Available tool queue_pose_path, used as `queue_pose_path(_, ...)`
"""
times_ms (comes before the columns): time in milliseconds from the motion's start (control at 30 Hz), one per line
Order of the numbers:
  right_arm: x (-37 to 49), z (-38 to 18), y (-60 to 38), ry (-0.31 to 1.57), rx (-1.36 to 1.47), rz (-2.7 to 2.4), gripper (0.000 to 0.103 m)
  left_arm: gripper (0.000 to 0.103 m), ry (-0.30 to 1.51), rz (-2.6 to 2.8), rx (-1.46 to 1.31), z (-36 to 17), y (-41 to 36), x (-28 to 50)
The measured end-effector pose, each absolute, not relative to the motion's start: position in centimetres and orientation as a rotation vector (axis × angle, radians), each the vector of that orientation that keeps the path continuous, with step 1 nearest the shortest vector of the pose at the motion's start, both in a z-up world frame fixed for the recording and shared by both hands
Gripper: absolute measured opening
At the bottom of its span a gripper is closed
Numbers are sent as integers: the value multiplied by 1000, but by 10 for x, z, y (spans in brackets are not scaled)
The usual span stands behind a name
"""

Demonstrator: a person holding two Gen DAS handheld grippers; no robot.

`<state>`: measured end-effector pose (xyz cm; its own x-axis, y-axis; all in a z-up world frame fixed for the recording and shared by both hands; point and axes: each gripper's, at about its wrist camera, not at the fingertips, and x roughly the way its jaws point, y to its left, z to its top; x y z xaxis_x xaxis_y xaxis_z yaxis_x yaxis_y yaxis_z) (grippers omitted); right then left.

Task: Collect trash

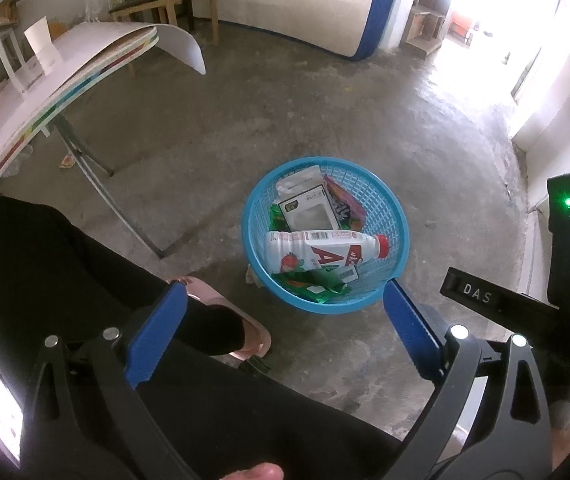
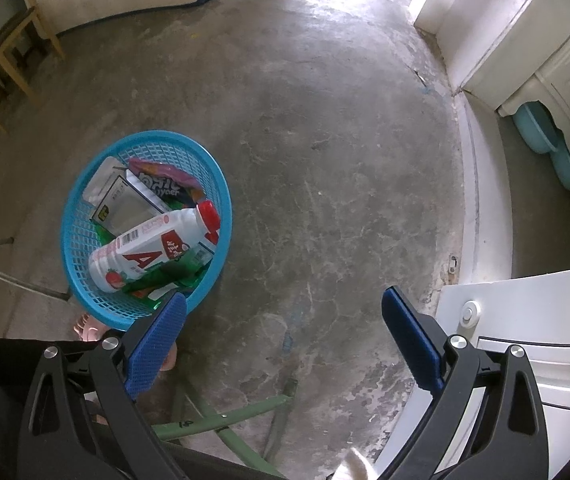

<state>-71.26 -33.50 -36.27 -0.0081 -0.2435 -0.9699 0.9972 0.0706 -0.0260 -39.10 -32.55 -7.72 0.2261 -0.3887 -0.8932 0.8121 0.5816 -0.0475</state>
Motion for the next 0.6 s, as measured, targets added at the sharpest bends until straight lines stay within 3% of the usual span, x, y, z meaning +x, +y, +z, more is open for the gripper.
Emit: queue_pose_path(600,-714,-362,-333,1076,961,-1280,95,95,1037,-874,486,-77,-326,-392)
